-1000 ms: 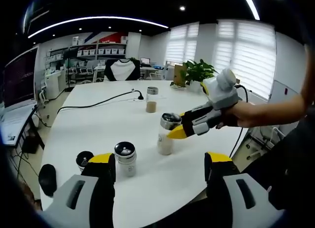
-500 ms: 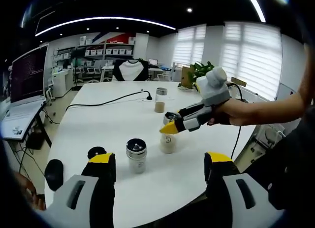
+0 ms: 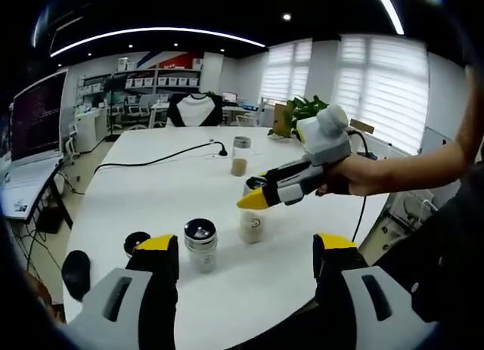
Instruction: Rotate the seasoning bottle until the label or dispensing opening points toward the visible target arrow and the bottle remains upright within the marked orientation range
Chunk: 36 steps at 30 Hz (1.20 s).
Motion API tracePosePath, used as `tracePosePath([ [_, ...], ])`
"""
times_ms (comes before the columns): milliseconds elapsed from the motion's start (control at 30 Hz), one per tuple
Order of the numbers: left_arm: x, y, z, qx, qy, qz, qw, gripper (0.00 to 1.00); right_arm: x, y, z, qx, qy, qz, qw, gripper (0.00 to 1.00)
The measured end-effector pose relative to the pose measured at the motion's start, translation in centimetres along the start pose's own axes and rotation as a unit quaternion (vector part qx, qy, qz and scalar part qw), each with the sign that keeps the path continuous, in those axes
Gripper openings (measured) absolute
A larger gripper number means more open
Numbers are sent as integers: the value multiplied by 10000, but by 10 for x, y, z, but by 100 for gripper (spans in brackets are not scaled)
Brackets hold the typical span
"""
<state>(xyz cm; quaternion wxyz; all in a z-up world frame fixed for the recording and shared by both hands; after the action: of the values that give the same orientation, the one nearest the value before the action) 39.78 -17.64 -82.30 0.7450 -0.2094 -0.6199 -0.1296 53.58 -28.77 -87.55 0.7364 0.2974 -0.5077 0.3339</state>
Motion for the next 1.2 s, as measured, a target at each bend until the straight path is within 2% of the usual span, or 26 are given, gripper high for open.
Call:
tracePosePath([
  [367, -4, -5, -5, -186, 72, -61, 9998, 77, -5, 19, 13, 814, 148, 280, 9962, 42],
  [467, -3, -6, -5, -203, 50, -45, 9998, 76, -7, 27, 17, 1251, 296, 397, 9909, 42],
  [567, -5, -6, -5, -211, 95, -76, 9997, 76, -6, 25, 16, 1446, 362, 487, 9876, 42],
  [733, -6, -7, -2, -218, 122, -149, 9996, 76, -5, 28, 13, 2045, 544, 701, 9748, 42],
  [1067, -7, -2, 8, -28, 137, -124, 9998, 76, -1, 33, 2, 2363, 527, 784, 9671, 42],
  [1200, -8, -1, 12, 19, 191, -135, 9997, 76, 0, 37, -2, 2677, 630, 907, 9572, 42],
])
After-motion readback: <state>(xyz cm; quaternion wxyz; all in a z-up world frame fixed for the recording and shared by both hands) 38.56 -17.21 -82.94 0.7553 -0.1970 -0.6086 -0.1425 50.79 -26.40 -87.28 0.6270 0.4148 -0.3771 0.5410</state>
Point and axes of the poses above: the point that each gripper's makers call its tool centre point, and the gripper's own axes: z roughly backward along the fingers, y roughly to its left, x roughly out of its top, the point moved 4 cm from there along z, roughly backward along the fingers, and after that the axes turned 15 degrees about -y, right-handed, at the moved point
